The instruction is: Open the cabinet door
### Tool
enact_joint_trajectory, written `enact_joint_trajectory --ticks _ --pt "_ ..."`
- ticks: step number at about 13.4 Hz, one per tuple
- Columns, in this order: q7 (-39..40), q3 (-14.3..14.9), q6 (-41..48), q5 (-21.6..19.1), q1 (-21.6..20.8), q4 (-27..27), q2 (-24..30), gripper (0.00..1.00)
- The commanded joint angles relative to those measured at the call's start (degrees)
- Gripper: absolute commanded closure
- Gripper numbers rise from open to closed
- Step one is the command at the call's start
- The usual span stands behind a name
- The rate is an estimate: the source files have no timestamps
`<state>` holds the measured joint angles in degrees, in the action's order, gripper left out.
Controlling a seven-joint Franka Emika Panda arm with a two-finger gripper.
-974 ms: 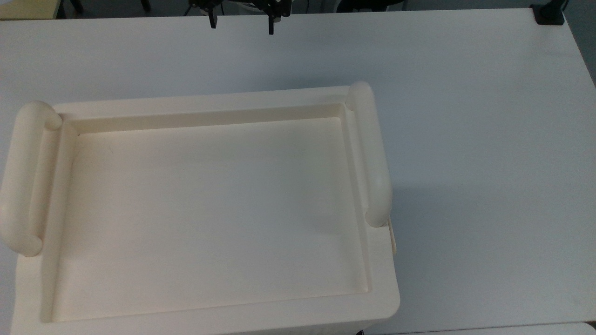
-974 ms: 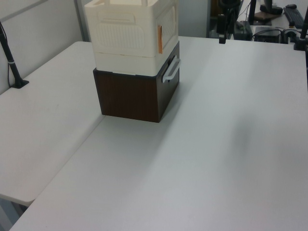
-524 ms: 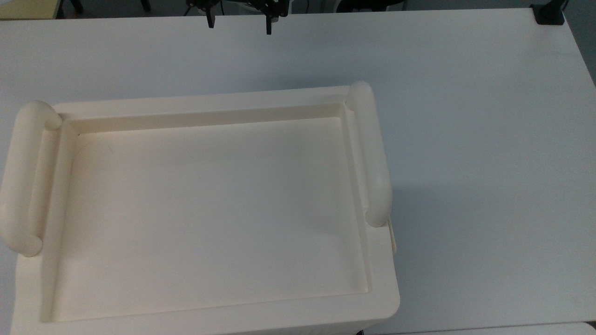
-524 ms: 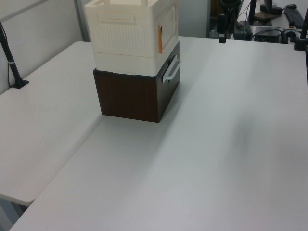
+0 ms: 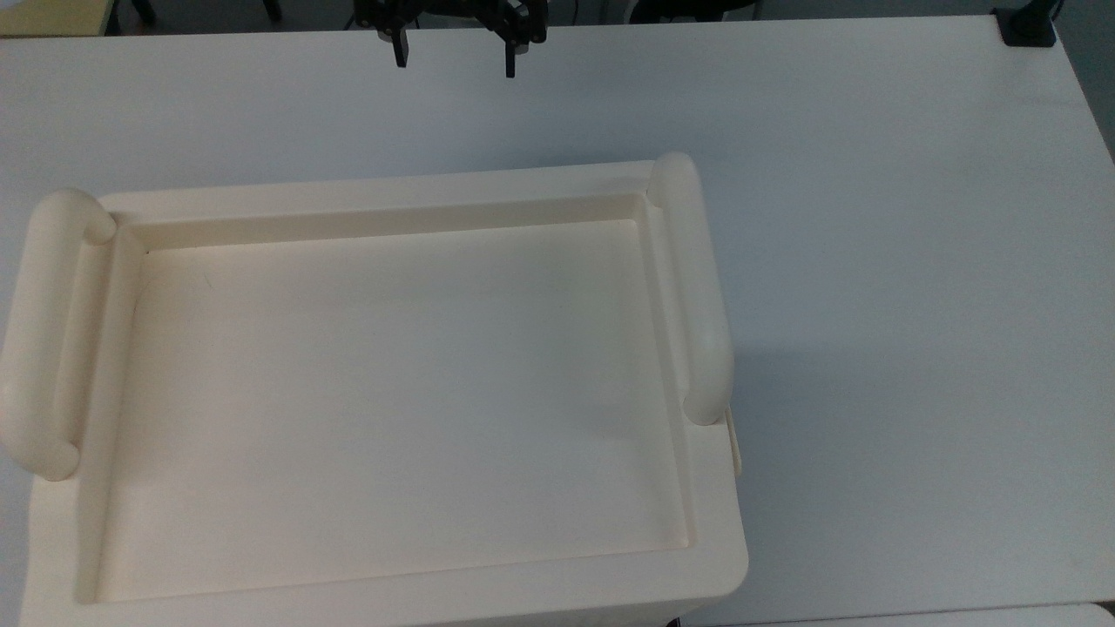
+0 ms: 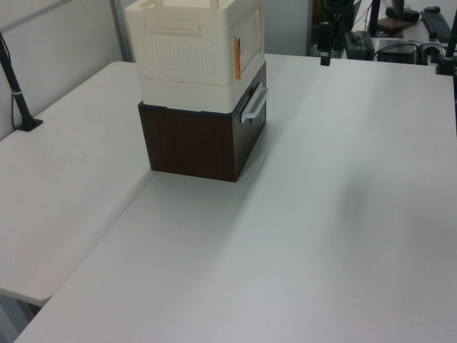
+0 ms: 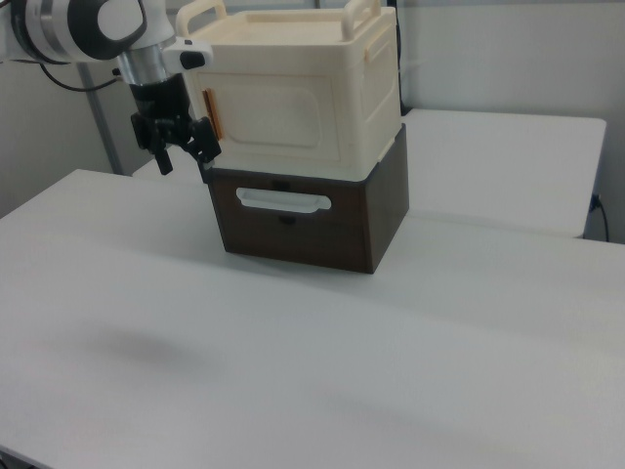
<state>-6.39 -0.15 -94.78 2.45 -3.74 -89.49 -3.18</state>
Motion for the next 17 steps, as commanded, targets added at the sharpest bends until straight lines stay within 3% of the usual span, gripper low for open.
enact_joint_trajectory --ticks 1,6,9,13,17 --pt "4.18 -0.29 -3.57 -0.43 -0.65 4.04 -2.69 0.00" --pt "5.42 -1.35 -13.05 -0.61 -2.23 9.23 -7.35 0.00" --pt "2.26 -1.35 -16.82 -0.43 -3.64 14.25 -10.35 0.00" --pt "1.46 -1.35 -26.23 -0.43 -3.55 14.00 -10.70 0.07" --pt "1.82 -1.35 -29.33 -0.17 -3.82 13.82 -12.81 0.23"
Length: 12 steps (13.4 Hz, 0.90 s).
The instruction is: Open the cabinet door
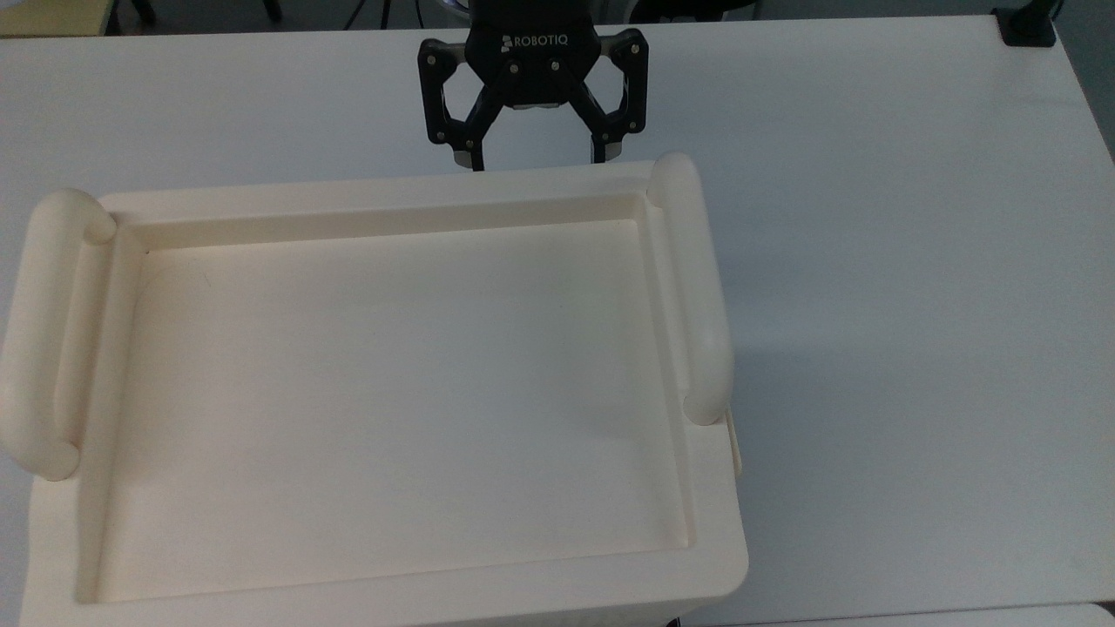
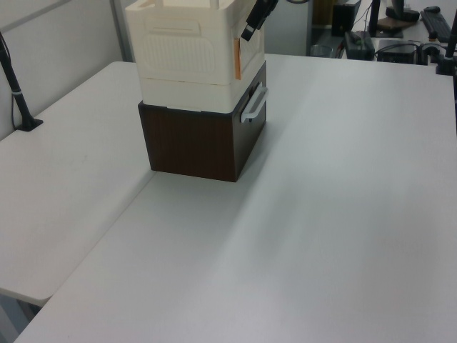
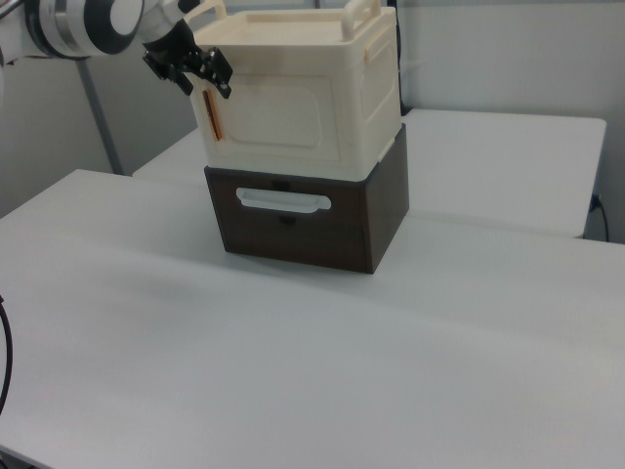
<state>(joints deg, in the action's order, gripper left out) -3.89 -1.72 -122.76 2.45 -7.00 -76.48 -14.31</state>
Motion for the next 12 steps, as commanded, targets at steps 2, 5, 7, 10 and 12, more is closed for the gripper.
enact_joint_trajectory --ticks 2,5,7,10,12 --pt "-0.68 0.23 -1.34 -0.25 -0.64 0.81 -1.95 0.33" --pt "0.72 0.23 -1.34 0.01 -1.43 0.81 -2.47 0.36" --pt "1.16 0.14 -1.43 0.18 -2.31 0.90 -2.65 0.40" --pt "1.16 0.23 -1.69 0.27 -2.31 0.98 -2.65 0.47" --pt "1.08 0.32 -4.76 0.36 -2.23 0.81 -3.17 0.49"
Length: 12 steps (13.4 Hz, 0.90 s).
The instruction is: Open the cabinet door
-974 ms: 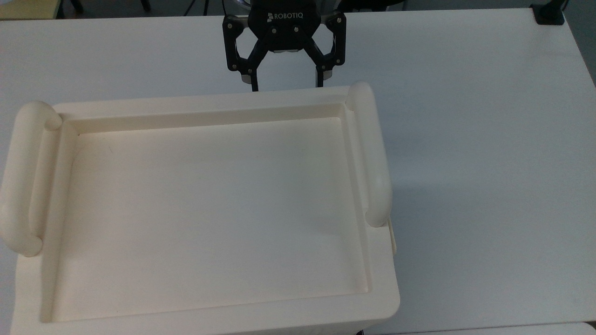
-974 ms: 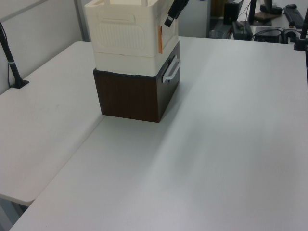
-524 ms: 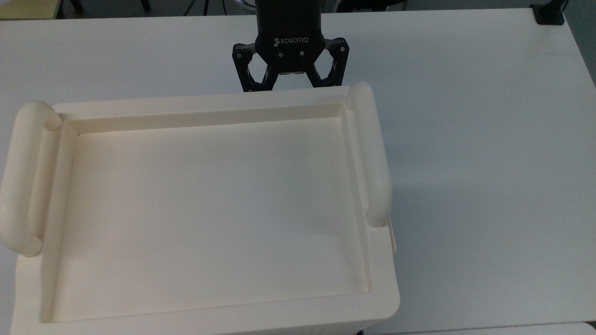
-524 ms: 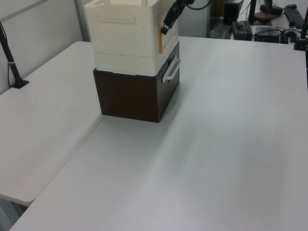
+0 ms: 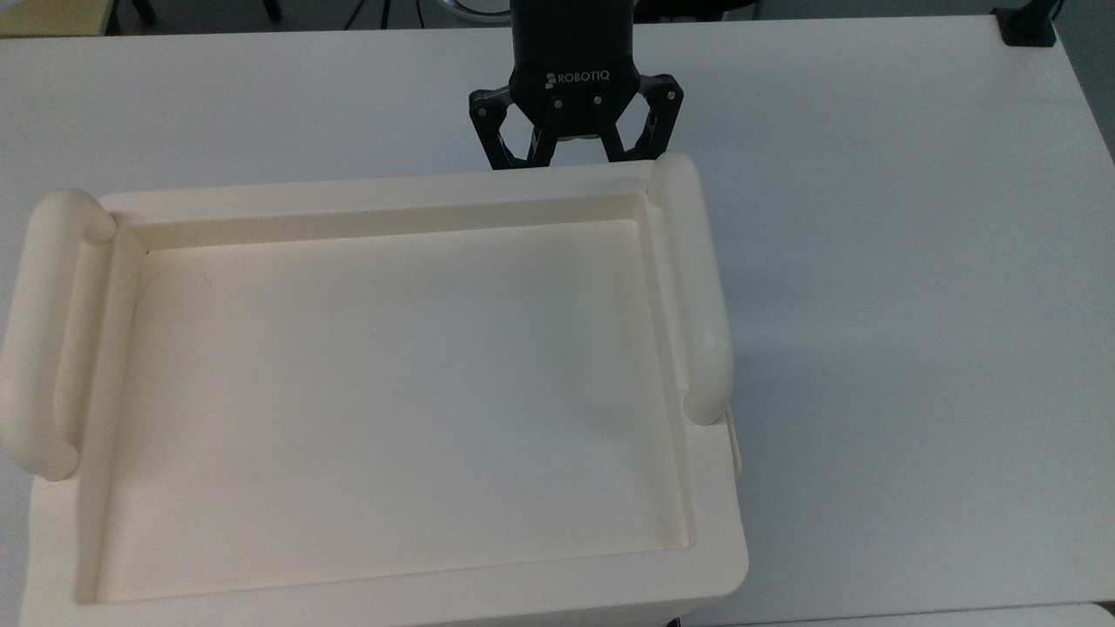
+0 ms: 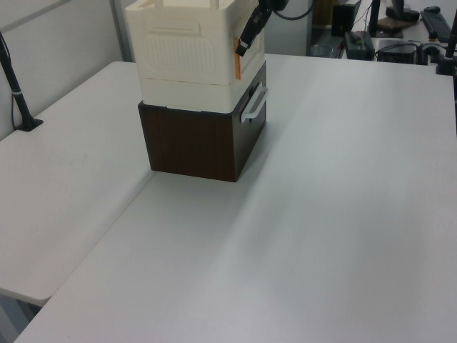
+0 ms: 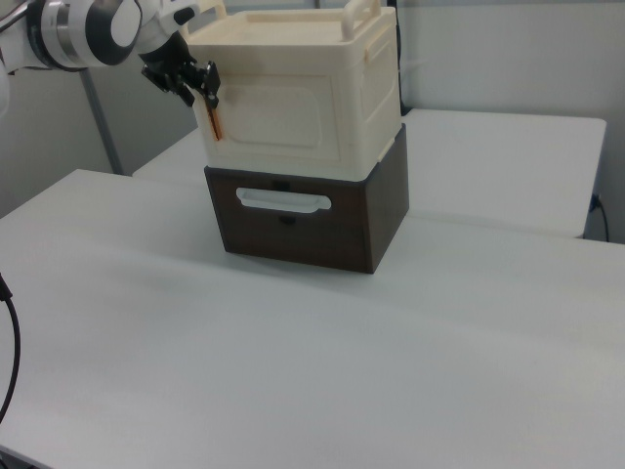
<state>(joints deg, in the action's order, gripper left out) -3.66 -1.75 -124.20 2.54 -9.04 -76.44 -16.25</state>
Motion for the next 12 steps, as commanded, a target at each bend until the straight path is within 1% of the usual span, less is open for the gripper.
enact_joint_trajectory --ticks 1,3,4,5,6,8,12 --pt "0.84 0.35 -3.50 0.27 -0.10 0.85 -1.58 0.49" --pt "0.84 0.35 -3.59 0.27 -0.19 0.77 -1.59 0.50" --pt "0.84 0.35 -3.50 0.27 -0.28 0.68 -1.59 0.59" --pt "0.93 0.52 -3.50 0.27 -0.19 0.68 -1.59 0.70" --pt "0.93 0.79 -3.33 0.27 -0.19 0.68 -1.50 0.77" --pt "1.89 0.88 -2.89 0.18 -0.01 0.68 -1.24 0.83" --pt "2.60 0.88 1.76 0.18 0.08 0.33 -0.10 0.84"
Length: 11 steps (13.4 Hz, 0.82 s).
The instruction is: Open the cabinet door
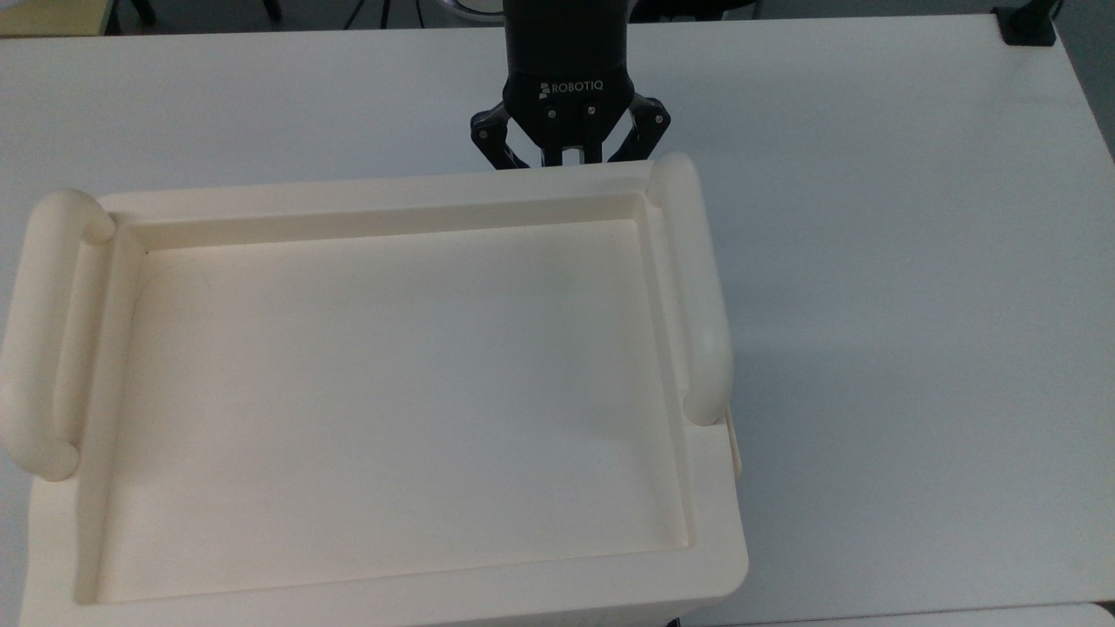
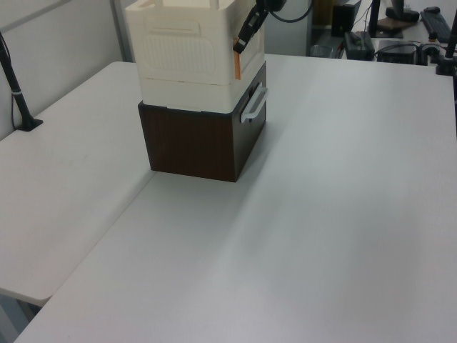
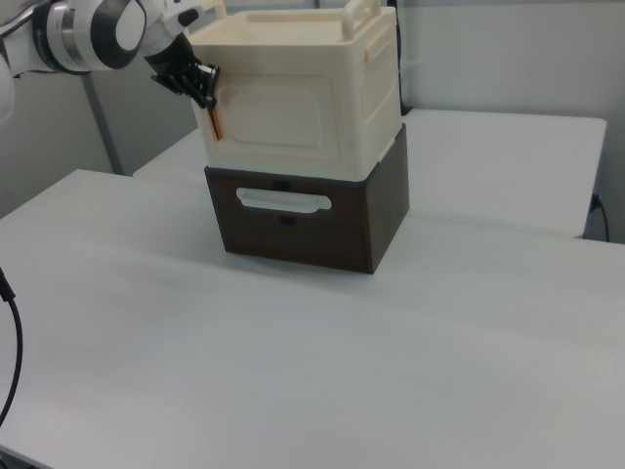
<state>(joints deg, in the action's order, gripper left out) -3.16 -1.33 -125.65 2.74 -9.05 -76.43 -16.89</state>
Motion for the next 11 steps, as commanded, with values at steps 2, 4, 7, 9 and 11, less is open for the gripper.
enact_joint_trajectory --ticks 2,4,7,9,11 --pt "2.37 0.45 7.59 -0.10 0.26 -0.56 2.21 0.84" --pt "2.37 0.45 10.94 -0.19 0.87 -0.65 3.44 0.84" --pt "2.37 0.54 16.55 -0.54 1.84 -0.74 5.20 0.79" --pt "2.37 0.54 21.82 -0.46 1.93 -0.74 6.26 0.40" --pt "2.46 0.54 28.58 -0.46 1.84 -0.65 8.18 0.17"
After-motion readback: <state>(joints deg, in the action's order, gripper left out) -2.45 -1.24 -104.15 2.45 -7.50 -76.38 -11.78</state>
